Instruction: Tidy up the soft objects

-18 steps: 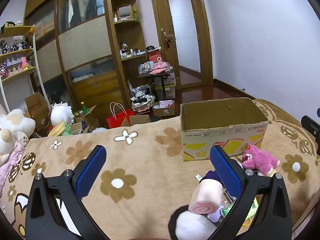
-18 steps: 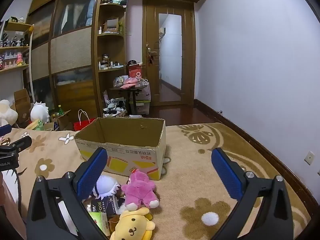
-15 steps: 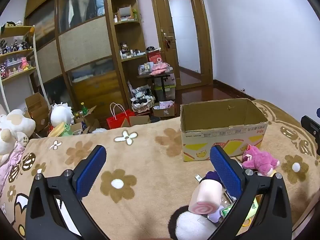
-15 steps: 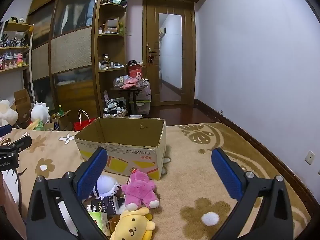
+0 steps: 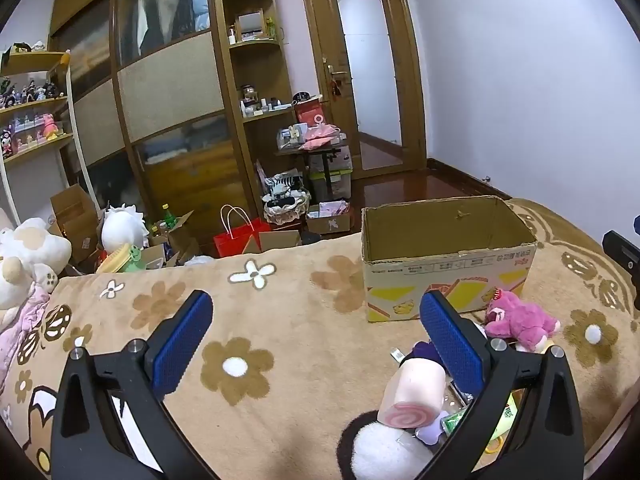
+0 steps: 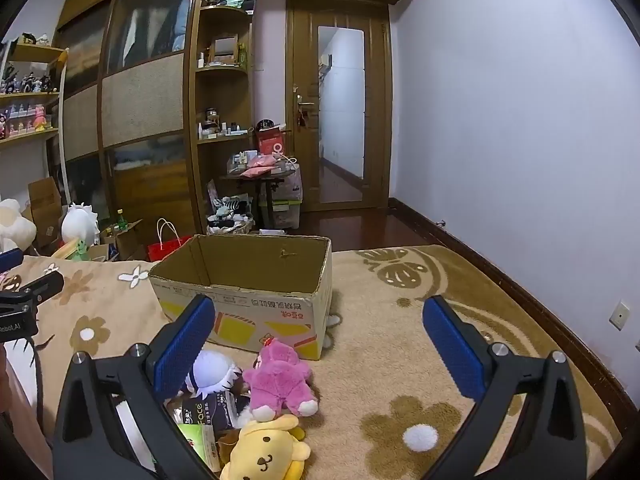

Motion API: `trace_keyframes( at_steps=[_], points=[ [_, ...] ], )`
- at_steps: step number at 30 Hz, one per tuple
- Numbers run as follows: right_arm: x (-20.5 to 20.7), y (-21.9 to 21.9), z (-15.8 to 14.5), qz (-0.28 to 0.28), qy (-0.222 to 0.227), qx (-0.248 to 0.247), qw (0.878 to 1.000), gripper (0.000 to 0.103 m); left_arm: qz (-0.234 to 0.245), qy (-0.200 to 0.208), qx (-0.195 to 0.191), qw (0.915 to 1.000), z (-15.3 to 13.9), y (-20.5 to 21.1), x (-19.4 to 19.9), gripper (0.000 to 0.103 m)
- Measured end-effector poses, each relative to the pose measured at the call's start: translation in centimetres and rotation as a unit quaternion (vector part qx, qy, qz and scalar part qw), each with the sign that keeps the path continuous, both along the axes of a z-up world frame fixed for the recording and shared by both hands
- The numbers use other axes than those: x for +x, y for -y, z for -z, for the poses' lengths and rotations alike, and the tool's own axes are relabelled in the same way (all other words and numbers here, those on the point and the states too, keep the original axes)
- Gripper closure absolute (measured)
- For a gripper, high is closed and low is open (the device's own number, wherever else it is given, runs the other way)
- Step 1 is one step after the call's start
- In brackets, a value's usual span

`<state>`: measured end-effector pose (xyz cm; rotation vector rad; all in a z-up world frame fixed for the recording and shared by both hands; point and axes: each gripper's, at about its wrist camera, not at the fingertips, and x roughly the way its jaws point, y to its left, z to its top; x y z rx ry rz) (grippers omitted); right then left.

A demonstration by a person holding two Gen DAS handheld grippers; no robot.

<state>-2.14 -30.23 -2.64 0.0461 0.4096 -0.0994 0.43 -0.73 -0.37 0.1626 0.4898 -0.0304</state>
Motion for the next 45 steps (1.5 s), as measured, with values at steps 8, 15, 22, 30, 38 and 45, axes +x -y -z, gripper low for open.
trace_keyframes(
  at_steps=[8, 15, 22, 30, 38, 45],
  points=[
    [0.02, 0.09, 0.00, 0.001, 0.000, 0.000, 1.000, 0.000, 0.003, 0.000, -0.001, 1.0000, -0.20, -0.39, -0.28, 0.001],
    [0.00, 0.10, 0.00, 0.001, 0.001, 0.000, 1.000, 0.000, 0.004, 0.000, -0.001, 1.0000, -0.19, -0.30, -0.31, 0.001],
    [0.02, 0.06, 0.01, 0.001, 0.001, 0.000, 1.000, 0.000, 0.004, 0.000, 0.000, 1.0000, -0.19, -0.29, -0.30, 0.001],
    [0.04, 0.06, 0.03, 0.000, 0.001, 0.000, 1.000, 0.000, 0.004, 0.000, 0.000, 1.0000, -0.16, -0.30, -0.33, 0.001],
    [-0.02, -0.02, -0.11, 0.001, 0.000, 0.000, 1.000, 0.000, 0.004, 0.000, 0.001, 1.0000, -0.16, -0.30, -0.32, 0.001],
    [-0.03, -0.08, -0.02, -0.001, 0.001, 0.000, 1.000, 0.000, 0.004, 0.000, 0.001, 1.0000, -0.14, -0.26, -0.31, 0.001]
  ],
)
